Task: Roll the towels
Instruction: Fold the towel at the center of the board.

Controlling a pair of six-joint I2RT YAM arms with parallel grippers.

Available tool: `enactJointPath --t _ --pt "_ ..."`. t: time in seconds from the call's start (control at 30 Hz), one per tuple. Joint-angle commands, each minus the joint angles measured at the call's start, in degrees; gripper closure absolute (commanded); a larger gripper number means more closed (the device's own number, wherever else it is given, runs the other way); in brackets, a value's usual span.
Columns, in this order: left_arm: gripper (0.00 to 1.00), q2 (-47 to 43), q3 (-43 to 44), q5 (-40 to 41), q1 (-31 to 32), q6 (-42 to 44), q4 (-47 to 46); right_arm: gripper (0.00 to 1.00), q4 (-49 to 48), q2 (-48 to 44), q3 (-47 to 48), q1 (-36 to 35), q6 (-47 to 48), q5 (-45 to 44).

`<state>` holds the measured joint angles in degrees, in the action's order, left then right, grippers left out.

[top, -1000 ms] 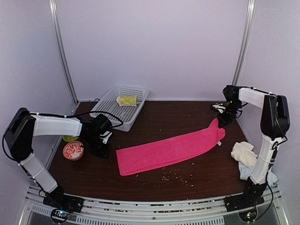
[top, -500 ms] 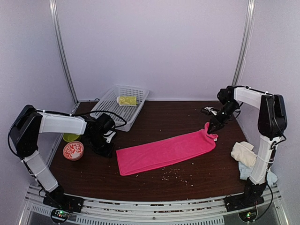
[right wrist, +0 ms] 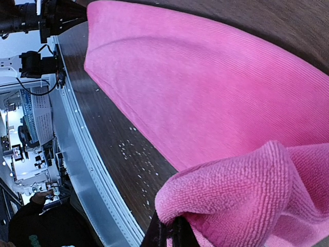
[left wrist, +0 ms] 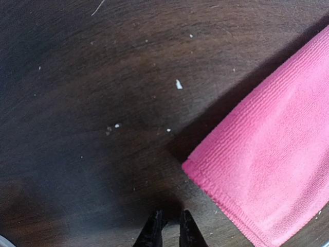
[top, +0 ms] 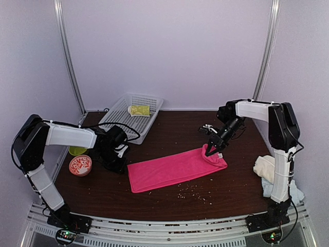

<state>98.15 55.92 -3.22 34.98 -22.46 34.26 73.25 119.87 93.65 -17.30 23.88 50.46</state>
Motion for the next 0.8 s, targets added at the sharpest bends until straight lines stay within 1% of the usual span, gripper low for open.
enactJointPath --t 0.0,0.1,0.23,0.47,0.67,0.77 --pt "0.88 -0.10 -1.61 -0.71 0.24 -1.45 -3.08 1.00 -3.19 -1.18 1.00 -4.65 -4.10 6.13" --pt "0.88 -0.45 -2.67 -2.59 0.56 -1.99 -4.61 1.00 -9.34 -0.76 0.90 -7.39 -9.03 6.87" --pt "0.88 -0.24 -2.90 -2.80 0.96 -2.47 -4.89 1.00 -16.40 0.98 2.00 -10.41 -16.76 6.95" --pt "0.89 -0.81 -5.01 -4.78 1.05 -3.50 -7.32 1.00 -20.30 4.15 5.56 -15.70 -21.82 7.01" --pt "0.89 -1.58 -7.77 -7.02 1.14 -6.47 -11.76 1.00 -27.59 5.93 7.36 -18.80 -30.30 8.10" --pt "0.89 -2.10 -9.17 -7.08 1.18 -7.75 -13.35 1.00 -28.33 7.70 9.86 -20.76 -32.04 8.95"
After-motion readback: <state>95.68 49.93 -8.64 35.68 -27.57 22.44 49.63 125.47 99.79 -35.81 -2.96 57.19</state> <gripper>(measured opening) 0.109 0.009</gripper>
